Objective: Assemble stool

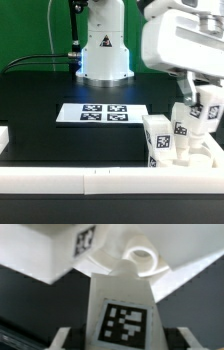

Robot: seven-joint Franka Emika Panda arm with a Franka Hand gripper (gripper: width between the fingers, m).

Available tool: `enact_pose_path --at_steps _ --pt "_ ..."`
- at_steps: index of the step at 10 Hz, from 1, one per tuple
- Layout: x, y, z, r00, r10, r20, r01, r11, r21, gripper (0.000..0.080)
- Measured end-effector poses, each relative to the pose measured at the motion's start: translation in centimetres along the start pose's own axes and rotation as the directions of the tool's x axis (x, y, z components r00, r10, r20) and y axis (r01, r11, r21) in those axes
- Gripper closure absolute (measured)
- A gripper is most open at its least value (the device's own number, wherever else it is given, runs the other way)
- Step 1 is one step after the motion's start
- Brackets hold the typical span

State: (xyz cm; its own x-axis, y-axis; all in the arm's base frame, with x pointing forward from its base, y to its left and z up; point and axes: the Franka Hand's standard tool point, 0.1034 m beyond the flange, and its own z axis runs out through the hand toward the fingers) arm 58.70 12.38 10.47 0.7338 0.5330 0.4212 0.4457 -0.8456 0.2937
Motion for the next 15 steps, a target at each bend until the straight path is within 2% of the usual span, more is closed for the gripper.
enact_pose_path --at_steps 1,2,6,8,9,15 --pt "0.8 -1.8 0.2 0.999 -0.044 0.002 0.044 0.999 -0.003 0.0479" --pt "1.4 -2.7 0.0 0.999 -0.05 -0.004 0.05 0.999 -0.01 0.0479" --pt "1.2 -2.2 0.1 0.998 -0.055 0.001 0.055 0.998 -0.017 0.0479" --pt "0.9 -0.7 0.3 0.998 -0.06 0.011 0.06 0.998 -0.028 0.0479" --pt "0.7 -0.5 0.4 0.998 -0.058 0.014 0.058 0.998 -0.03 0.0479" --pt "-0.5 -0.6 1.4 0.997 -0.064 0.037 0.065 0.997 -0.032 0.0479"
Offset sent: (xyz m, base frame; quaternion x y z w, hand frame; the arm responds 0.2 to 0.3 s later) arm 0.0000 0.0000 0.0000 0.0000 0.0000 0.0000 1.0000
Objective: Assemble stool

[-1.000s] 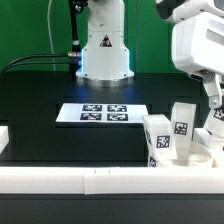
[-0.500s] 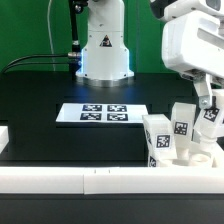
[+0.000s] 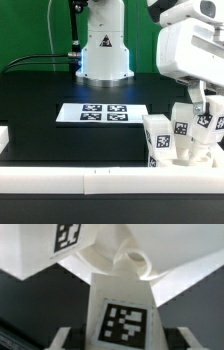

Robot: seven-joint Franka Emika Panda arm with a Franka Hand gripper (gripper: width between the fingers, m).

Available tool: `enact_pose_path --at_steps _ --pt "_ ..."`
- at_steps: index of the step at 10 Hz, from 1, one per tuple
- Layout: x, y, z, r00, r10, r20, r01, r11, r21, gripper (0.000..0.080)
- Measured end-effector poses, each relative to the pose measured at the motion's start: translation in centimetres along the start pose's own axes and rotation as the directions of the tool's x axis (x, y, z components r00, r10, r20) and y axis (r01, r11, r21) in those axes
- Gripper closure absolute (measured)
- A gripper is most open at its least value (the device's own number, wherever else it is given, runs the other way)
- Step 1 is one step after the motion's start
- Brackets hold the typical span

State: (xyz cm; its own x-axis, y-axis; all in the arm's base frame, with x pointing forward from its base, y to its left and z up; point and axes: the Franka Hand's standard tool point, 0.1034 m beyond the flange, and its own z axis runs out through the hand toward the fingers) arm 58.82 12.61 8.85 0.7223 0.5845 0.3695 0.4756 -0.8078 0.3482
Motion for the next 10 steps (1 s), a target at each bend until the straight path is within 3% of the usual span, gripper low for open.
enact_pose_path --at_steps 10 --pt "-1.4 -0.7 1.4 1.0 -0.016 0.026 0.016 1.0 0.0 0.0478"
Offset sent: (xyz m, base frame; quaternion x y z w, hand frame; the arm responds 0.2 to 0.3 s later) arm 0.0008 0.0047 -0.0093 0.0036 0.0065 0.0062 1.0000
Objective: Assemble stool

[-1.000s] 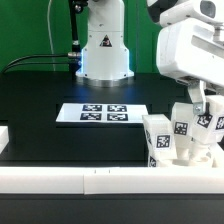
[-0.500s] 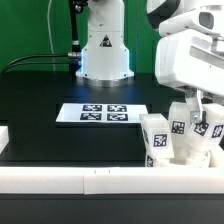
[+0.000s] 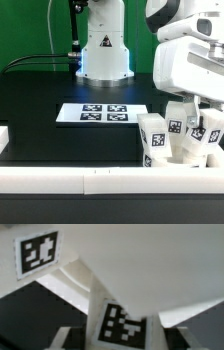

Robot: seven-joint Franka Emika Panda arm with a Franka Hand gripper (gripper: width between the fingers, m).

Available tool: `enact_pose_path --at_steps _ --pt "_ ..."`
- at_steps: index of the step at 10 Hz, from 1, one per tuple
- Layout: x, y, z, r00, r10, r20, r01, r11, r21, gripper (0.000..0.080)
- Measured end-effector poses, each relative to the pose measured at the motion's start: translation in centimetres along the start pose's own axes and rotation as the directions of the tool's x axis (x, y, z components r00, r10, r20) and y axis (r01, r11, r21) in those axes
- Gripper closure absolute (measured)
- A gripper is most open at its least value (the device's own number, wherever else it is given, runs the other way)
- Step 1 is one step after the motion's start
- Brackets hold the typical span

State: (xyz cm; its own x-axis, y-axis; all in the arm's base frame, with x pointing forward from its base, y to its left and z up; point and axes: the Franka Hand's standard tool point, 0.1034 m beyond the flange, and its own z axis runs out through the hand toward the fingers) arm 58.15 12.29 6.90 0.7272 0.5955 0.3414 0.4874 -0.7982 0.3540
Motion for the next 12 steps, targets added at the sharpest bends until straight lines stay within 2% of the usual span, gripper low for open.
enact_pose_path --at_steps 2,3,4,5,6,7,8,9,10,12 --pt "0.0 0.0 0.0 1.0 0.0 0.0 0.0 1.0 0.0 0.0478" --pt "0.0 0.0 0.0 1.0 0.0 0.0 0.0 1.0 0.0 0.04" --pt "0.0 0.0 0.0 1.0 0.0 0.0 0.0 1.0 0.0 0.0227" --pt "-0.1 0.1 0.0 1.0 0.002 0.013 -0.002 1.0 0.003 0.0227" --pt "0.2 0.5 -0.6 0.998 0.017 0.059 -0.018 1.0 0.02 0.0174" --pt "1.1 1.1 -1.6 0.998 0.035 0.043 -0.036 0.999 0.024 0.0154" --pt "0.9 1.5 -1.8 0.993 0.057 0.106 -0.062 0.997 0.045 0.0154" --pt "1.0 1.2 -2.2 0.973 0.095 0.21 -0.111 0.992 0.067 0.0151" --pt "2.1 1.0 -2.8 0.949 0.112 0.296 -0.141 0.987 0.078 0.015" --pt "2.2 1.4 -3.8 0.877 0.138 0.461 -0.195 0.978 0.079 0.015"
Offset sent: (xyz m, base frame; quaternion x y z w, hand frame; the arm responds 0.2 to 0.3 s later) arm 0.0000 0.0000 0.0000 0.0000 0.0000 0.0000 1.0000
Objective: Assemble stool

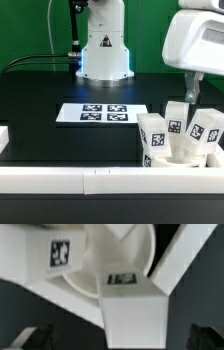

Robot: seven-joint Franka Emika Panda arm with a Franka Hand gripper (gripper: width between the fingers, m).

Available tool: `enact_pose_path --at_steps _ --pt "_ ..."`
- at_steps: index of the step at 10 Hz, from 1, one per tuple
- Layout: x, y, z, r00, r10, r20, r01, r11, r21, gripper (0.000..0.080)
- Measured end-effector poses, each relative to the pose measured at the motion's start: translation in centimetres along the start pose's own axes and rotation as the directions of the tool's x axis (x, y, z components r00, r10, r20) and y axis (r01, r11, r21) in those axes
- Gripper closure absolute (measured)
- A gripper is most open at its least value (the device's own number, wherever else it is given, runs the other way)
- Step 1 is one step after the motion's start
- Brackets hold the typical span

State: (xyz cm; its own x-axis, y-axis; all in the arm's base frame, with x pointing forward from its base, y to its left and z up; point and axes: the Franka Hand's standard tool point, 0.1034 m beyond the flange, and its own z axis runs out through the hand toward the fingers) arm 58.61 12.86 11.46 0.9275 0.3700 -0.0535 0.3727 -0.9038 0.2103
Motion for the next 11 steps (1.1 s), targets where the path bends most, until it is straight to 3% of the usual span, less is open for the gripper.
enact_pose_path --at_steps 3,4,5,7,11 --pt "0.41 0.3 -0.03 1.0 -0.026 0.008 0.026 0.999 -0.018 0.015" --pt "0.47 0.17 -0.13 0.988 -0.151 0.017 0.152 0.987 -0.056 0.015" --pt "0.54 0.01 -0.17 0.955 -0.294 0.03 0.295 0.953 -0.071 0.015" --pt "0.53 -0.28 0.06 0.858 -0.51 0.063 0.513 0.854 -0.08 0.015" --pt "0.4 0.69 0.17 0.721 -0.685 0.102 0.693 0.716 -0.084 0.015"
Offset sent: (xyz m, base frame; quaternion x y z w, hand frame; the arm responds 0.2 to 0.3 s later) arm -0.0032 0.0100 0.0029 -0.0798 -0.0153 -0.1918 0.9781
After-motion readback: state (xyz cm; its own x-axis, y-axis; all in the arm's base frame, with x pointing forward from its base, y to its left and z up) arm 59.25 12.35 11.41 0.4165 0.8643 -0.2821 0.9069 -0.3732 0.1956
